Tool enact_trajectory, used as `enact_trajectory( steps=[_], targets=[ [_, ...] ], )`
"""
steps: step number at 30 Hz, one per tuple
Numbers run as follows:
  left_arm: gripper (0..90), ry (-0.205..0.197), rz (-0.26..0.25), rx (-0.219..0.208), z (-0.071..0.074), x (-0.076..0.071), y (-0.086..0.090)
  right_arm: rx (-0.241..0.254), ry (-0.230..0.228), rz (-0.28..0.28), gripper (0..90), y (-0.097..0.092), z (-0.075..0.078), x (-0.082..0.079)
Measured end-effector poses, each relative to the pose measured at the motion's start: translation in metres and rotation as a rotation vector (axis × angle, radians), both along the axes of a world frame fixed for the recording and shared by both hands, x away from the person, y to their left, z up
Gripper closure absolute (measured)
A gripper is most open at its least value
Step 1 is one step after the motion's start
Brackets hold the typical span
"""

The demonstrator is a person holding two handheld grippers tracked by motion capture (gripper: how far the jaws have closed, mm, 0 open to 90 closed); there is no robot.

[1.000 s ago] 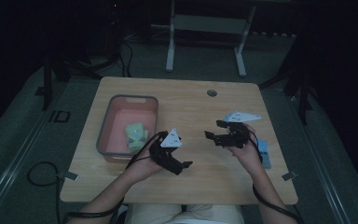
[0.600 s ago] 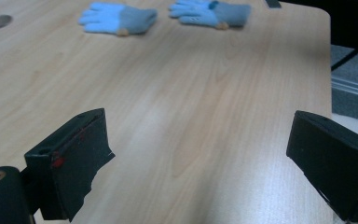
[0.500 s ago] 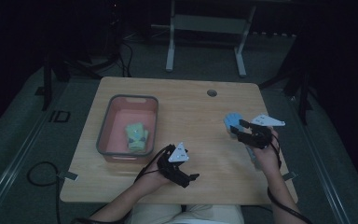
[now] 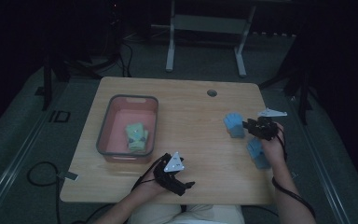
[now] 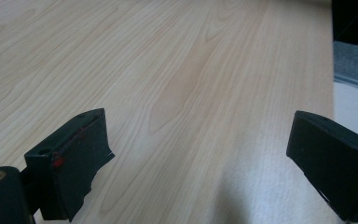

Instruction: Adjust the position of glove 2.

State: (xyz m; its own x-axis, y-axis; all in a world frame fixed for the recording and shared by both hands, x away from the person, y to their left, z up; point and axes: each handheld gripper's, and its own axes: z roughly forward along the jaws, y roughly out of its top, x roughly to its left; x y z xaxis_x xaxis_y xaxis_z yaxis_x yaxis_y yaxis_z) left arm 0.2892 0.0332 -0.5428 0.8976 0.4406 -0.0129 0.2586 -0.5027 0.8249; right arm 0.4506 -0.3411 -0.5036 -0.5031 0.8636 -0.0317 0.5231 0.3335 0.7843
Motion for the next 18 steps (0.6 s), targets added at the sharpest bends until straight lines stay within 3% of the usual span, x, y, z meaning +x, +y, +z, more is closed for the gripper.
enact_trajectory(
  steps=[3,5,10,18],
  targets=[
    [5.5,0.015,0.017,-0.013,-0.002,0.0,0.004,-0.019,0.023,0.003,65.4,0.007,-0.007,0.012],
    [5.5,0.009,0.023,-0.013,-0.003,-0.001,0.006,-0.039,0.027,0.005,64.9,0.012,-0.012,0.02],
    [5.4,-0.009,0.015,0.002,-0.004,-0.003,0.008,-0.054,0.087,0.008,64.2,0.021,-0.027,0.039],
    [5.4,-0.005,0.014,-0.002,-0.007,-0.003,0.011,-0.12,0.12,-0.015,68.0,0.031,-0.04,0.047]
  ],
)
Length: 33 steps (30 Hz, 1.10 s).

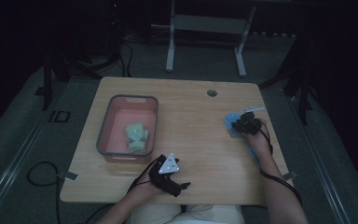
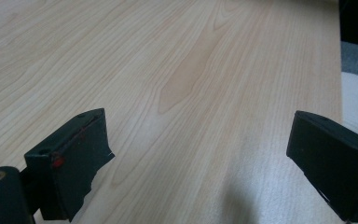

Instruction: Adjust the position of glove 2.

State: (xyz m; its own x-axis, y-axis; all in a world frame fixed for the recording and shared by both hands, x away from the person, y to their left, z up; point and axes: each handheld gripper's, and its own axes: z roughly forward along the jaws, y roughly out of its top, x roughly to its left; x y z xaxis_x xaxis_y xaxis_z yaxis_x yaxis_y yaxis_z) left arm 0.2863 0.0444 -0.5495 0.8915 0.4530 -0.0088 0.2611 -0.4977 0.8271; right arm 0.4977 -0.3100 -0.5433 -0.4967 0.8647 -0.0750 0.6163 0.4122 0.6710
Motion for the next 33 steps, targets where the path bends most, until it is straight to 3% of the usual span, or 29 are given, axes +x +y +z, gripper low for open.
enact_trajectory(
  steps=[5,10,15,21,27,33],
  targets=[
    [5.4,-0.001,-0.001,0.0,-0.001,0.0,0.0,0.01,-0.007,-0.029,76.5,0.004,-0.002,-0.001],
    [5.4,0.0,0.001,0.009,-0.004,0.0,-0.001,-0.038,-0.013,-0.05,86.1,0.012,-0.001,-0.003],
    [5.4,-0.012,0.006,0.015,-0.003,-0.001,0.0,-0.01,-0.014,-0.091,88.1,0.015,0.009,-0.005],
    [5.3,-0.027,0.017,0.016,-0.001,-0.001,0.002,0.062,-0.074,-0.099,88.3,0.022,0.045,-0.019],
    [5.3,-0.02,0.022,0.006,-0.001,-0.001,0.004,0.07,-0.137,-0.064,88.4,0.048,0.083,-0.043],
    [5.4,-0.032,0.008,0.016,-0.003,-0.004,0.002,0.118,-0.175,-0.037,88.4,0.076,0.102,-0.074]
  ],
)
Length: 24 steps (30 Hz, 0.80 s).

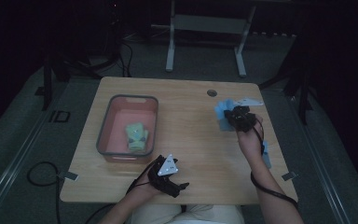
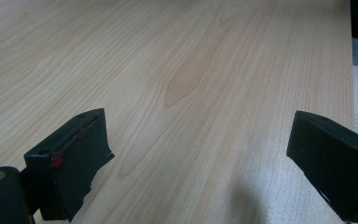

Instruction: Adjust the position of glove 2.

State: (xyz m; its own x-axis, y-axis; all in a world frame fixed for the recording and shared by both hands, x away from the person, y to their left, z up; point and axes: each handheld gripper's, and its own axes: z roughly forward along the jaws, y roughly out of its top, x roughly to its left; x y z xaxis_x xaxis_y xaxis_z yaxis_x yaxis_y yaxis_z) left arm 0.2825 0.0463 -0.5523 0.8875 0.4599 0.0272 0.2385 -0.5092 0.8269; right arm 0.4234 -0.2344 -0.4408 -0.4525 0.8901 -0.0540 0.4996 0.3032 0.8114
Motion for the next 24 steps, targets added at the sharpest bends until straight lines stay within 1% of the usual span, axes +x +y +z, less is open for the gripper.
enact_trajectory(
  steps=[1,4,5,7,9,12,14,16,17,18,20,22,24],
  targets=[
    [5.3,0.0,-0.001,0.001,0.0,0.0,0.0,0.004,0.0,0.011,88.5,0.006,0.0,-0.007],
    [5.3,0.0,0.005,-0.002,0.0,0.0,0.001,0.003,0.005,0.01,88.4,0.02,-0.003,-0.023],
    [5.3,0.001,0.009,-0.001,0.0,0.0,0.001,0.01,0.01,0.008,88.4,0.022,-0.005,-0.027],
    [5.3,0.001,0.005,-0.002,0.0,-0.001,0.001,0.061,0.042,0.01,88.4,0.028,-0.011,-0.037],
    [5.3,0.001,0.004,-0.002,-0.001,-0.002,0.0,0.083,0.058,0.013,88.5,0.034,-0.017,-0.047],
    [5.3,-0.006,-0.003,0.013,-0.002,-0.002,-0.001,0.096,0.079,0.016,88.5,0.042,-0.027,-0.06],
    [5.4,-0.008,-0.004,0.018,-0.002,-0.002,-0.002,0.085,0.084,0.01,88.5,0.047,-0.034,-0.067],
    [5.3,-0.009,-0.007,0.017,-0.002,-0.003,-0.002,0.084,0.099,0.016,88.4,0.052,-0.041,-0.073],
    [5.3,-0.014,-0.005,0.016,-0.002,-0.003,-0.002,0.079,0.104,0.008,88.4,0.055,-0.046,-0.076],
    [5.3,-0.019,-0.006,0.011,-0.001,-0.003,-0.001,0.073,0.106,0.006,88.4,0.056,-0.05,-0.078],
    [5.3,-0.026,-0.008,0.003,-0.001,-0.002,0.0,0.084,0.125,-0.002,88.4,0.058,-0.057,-0.08],
    [5.3,-0.019,-0.005,0.0,-0.001,-0.001,0.001,0.063,0.121,-0.016,88.4,0.061,-0.063,-0.082],
    [5.3,-0.017,-0.001,0.004,-0.001,-0.001,0.002,0.056,0.13,-0.024,88.4,0.063,-0.071,-0.084]
  ],
)
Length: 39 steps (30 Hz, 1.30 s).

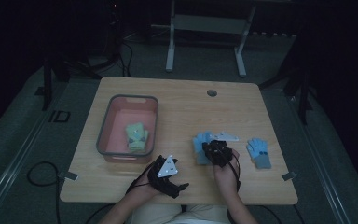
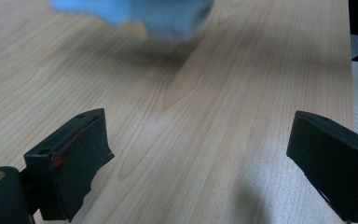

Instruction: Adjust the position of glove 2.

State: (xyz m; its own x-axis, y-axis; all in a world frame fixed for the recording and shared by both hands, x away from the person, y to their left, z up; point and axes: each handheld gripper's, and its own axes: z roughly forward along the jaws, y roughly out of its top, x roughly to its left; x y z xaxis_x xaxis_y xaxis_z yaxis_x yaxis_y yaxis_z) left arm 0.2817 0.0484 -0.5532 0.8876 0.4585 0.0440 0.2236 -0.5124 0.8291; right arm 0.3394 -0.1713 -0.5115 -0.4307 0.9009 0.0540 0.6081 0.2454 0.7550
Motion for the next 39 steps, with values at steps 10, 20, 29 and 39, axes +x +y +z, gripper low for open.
enact_trajectory(
  steps=[10,20,29,39],
  targets=[
    [5.3,-0.002,-0.013,-0.011,0.0,0.0,0.001,0.0,0.043,-0.011,87.9,0.004,-0.027,0.003],
    [5.3,-0.011,-0.02,0.006,-0.002,0.0,0.001,-0.008,0.042,-0.016,84.8,0.004,-0.038,0.003],
    [5.3,-0.001,-0.023,0.01,-0.003,0.0,0.0,-0.021,-0.033,0.055,71.2,-0.017,-0.001,0.003],
    [5.3,0.004,-0.019,0.013,-0.004,0.001,0.0,-0.056,-0.109,0.044,71.3,-0.087,0.024,0.01]
  ],
)
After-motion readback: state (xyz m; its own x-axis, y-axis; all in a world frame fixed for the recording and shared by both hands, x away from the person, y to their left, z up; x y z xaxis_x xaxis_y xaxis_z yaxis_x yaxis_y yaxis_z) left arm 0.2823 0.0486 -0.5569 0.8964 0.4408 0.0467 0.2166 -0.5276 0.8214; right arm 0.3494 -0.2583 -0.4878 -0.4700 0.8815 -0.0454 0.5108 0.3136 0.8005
